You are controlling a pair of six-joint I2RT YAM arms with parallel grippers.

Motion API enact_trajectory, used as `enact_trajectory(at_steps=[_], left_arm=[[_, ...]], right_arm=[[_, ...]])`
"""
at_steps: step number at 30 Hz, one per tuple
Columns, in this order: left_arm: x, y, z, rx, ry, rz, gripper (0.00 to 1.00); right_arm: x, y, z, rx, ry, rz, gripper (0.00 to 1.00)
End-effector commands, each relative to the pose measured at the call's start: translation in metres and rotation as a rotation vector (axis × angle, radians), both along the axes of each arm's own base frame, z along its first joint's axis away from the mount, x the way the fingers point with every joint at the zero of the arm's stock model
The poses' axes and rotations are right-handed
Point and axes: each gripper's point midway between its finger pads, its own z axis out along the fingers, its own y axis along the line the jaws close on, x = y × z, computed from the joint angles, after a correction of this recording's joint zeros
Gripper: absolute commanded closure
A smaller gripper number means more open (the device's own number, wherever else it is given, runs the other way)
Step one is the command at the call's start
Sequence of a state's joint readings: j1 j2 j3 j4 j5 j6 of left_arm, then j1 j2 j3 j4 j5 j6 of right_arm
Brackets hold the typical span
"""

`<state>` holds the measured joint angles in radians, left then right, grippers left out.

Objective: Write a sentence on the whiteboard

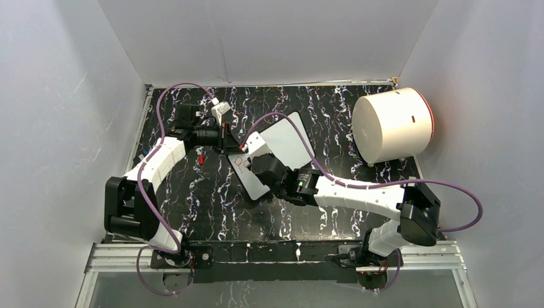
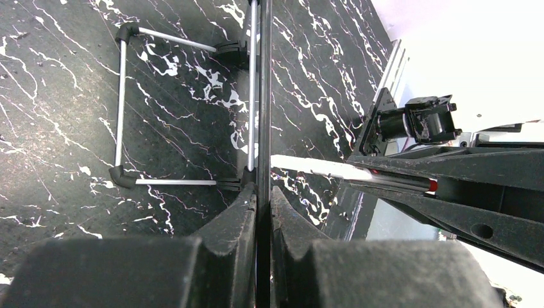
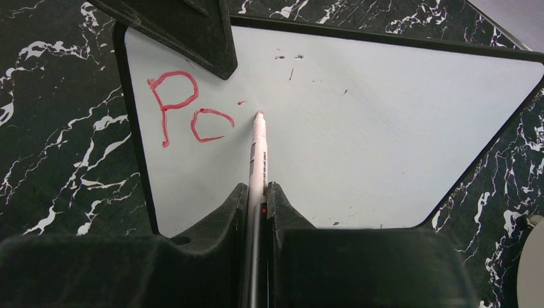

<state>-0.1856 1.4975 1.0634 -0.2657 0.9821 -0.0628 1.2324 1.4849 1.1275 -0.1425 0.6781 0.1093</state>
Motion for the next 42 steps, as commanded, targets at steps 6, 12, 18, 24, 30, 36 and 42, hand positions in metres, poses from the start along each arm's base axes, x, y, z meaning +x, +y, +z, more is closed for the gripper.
enact_trajectory(at_steps=[6, 12, 18, 24, 30, 36, 42], left_arm=[[-0.013, 0.000, -0.025, 0.063, 0.101, -0.001, 1.00], [-0.013, 0.000, -0.025, 0.063, 0.100, -0.002, 1.00], [-0.013, 0.000, -0.026, 0.064, 0.103, -0.001, 1.00], [-0.013, 0.000, -0.025, 0.065, 0.102, -0.001, 1.00], [-0.013, 0.001, -0.025, 0.068, 0.099, 0.002, 1.00], [-0.012, 0.001, -0.025, 0.069, 0.098, 0.002, 1.00], [-0.012, 0.001, -0.026, 0.071, 0.100, 0.003, 1.00]], right_arm=[[0.010, 0.009, 0.016, 0.078, -0.030, -0.023, 1.00], [0.010, 0.013, 0.018, 0.088, -0.033, -0.009, 1.00], [0.009, 0.016, 0.021, 0.096, -0.035, 0.010, 1.00], [0.008, 0.019, 0.022, 0.104, -0.032, 0.026, 1.00], [0.006, 0.021, 0.022, 0.101, -0.025, 0.043, 1.00], [0.004, 0.020, 0.016, 0.081, -0.011, 0.052, 1.00], [0.001, 0.018, 0.012, 0.062, 0.001, 0.066, 1.00]])
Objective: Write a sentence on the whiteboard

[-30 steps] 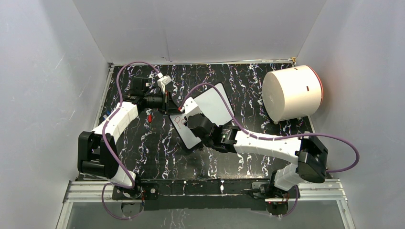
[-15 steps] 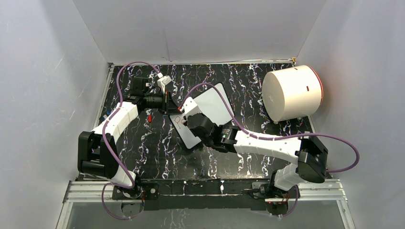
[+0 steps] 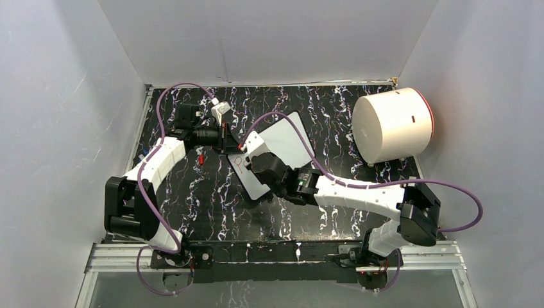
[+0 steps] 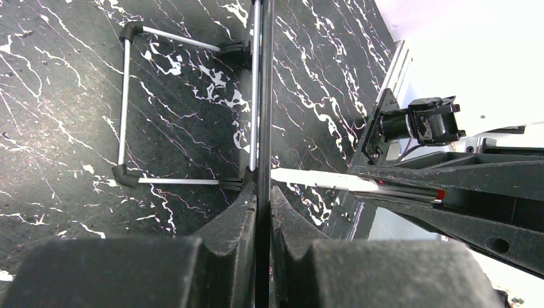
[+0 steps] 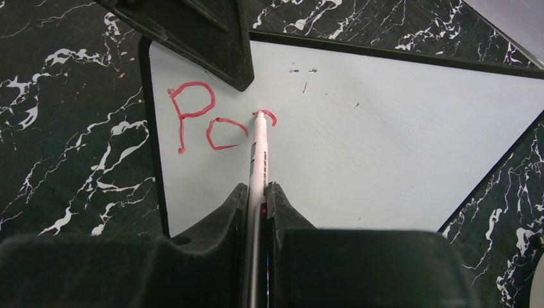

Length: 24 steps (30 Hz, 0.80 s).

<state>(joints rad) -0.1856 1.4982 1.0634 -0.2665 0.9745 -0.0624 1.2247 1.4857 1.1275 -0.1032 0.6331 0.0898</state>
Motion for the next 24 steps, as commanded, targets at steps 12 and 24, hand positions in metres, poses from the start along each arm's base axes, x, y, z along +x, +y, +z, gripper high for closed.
enact_trajectory(at_steps=[12, 24], left_arm=[[-0.013, 0.001, -0.026, 0.070, 0.099, 0.001, 1.00], [-0.013, 0.001, -0.027, 0.074, 0.101, 0.002, 1.00]], right_arm=[[-0.003, 0.001, -0.008, -0.028, 0.032, 0.023, 1.00], [0.000, -0.012, -0.015, -0.076, 0.025, -0.014, 1.00]])
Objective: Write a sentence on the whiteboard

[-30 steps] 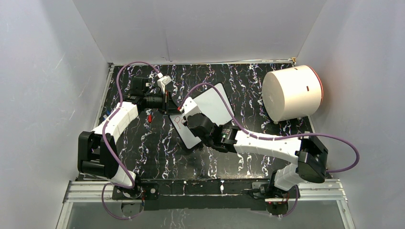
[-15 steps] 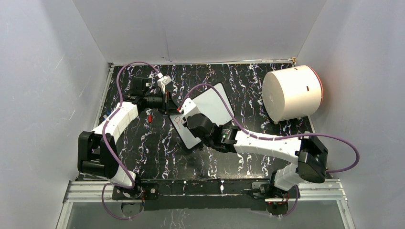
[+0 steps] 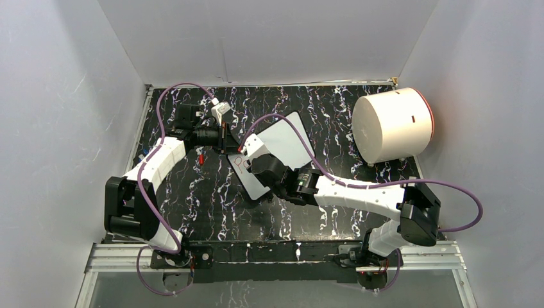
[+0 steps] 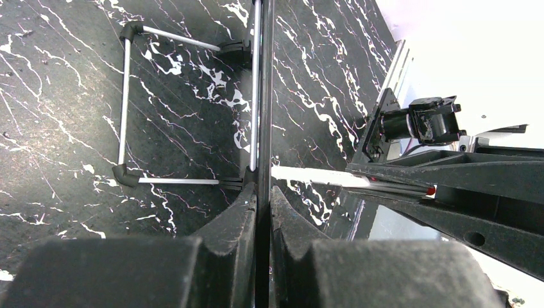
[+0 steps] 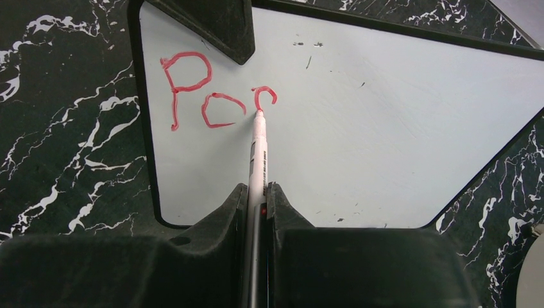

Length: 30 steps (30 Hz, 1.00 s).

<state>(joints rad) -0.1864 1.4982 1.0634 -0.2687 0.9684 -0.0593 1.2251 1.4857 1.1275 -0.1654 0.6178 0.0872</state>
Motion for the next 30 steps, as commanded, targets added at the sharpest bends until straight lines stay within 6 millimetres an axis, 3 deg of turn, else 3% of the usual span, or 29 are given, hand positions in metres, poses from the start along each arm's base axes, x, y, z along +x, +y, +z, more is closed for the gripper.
enact_trajectory(at_steps=[1, 15, 30], left_arm=[[-0.013, 0.001, -0.025, 0.067, 0.102, 0.000, 1.00], [-0.013, 0.001, -0.026, 0.069, 0.103, 0.000, 1.00], [-0.013, 0.001, -0.025, 0.068, 0.101, -0.001, 1.00]], right_arm=[[0.005, -0.006, -0.003, -0.021, -0.006, -0.032, 1.00], [-0.001, -0.008, -0.014, -0.042, 0.035, -0.025, 1.00], [-0.006, 0.014, 0.002, 0.063, 0.050, 0.037, 1.00]])
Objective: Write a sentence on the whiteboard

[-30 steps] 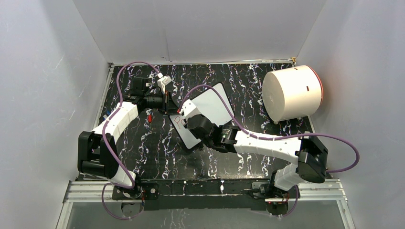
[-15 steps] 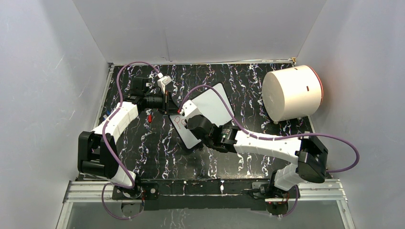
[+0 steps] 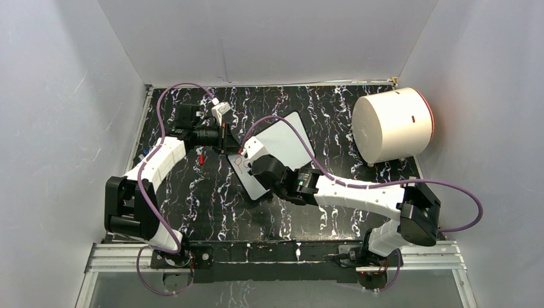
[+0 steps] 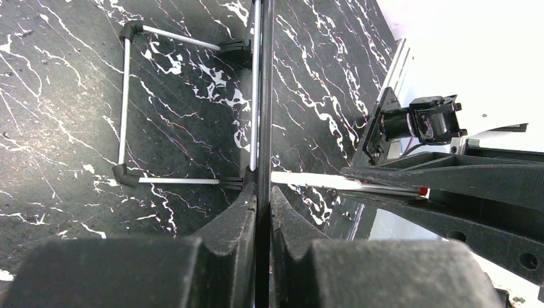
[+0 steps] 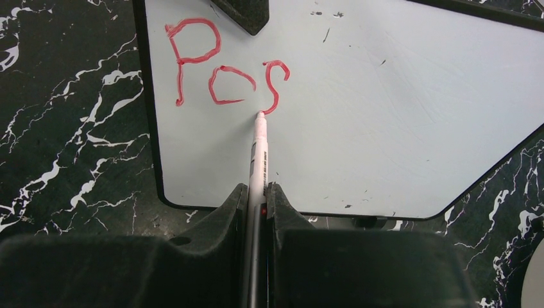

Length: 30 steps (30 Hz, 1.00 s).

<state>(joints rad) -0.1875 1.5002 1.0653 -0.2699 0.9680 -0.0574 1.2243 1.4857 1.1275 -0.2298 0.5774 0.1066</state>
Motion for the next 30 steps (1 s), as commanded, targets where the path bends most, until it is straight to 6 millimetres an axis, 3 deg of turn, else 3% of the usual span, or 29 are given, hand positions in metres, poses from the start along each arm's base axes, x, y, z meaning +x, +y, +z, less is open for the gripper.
enact_trajectory(at_steps=[1, 13, 23, 30], left_arm=[[-0.013, 0.001, -0.025, 0.068, 0.101, 0.001, 1.00], [-0.012, 0.002, -0.026, 0.073, 0.101, 0.006, 1.00], [-0.012, 0.003, -0.026, 0.081, 0.099, 0.010, 1.00], [-0.012, 0.003, -0.027, 0.080, 0.101, 0.009, 1.00]], right_arm=[[0.003, 0.020, 0.018, 0.116, -0.007, 0.013, 1.00], [0.002, 0.015, 0.038, 0.181, -0.036, 0.010, 1.00], [0.016, -0.013, 0.044, 0.147, -0.093, -0.096, 1.00], [0.025, -0.009, 0.053, 0.194, -0.107, -0.097, 1.00]])
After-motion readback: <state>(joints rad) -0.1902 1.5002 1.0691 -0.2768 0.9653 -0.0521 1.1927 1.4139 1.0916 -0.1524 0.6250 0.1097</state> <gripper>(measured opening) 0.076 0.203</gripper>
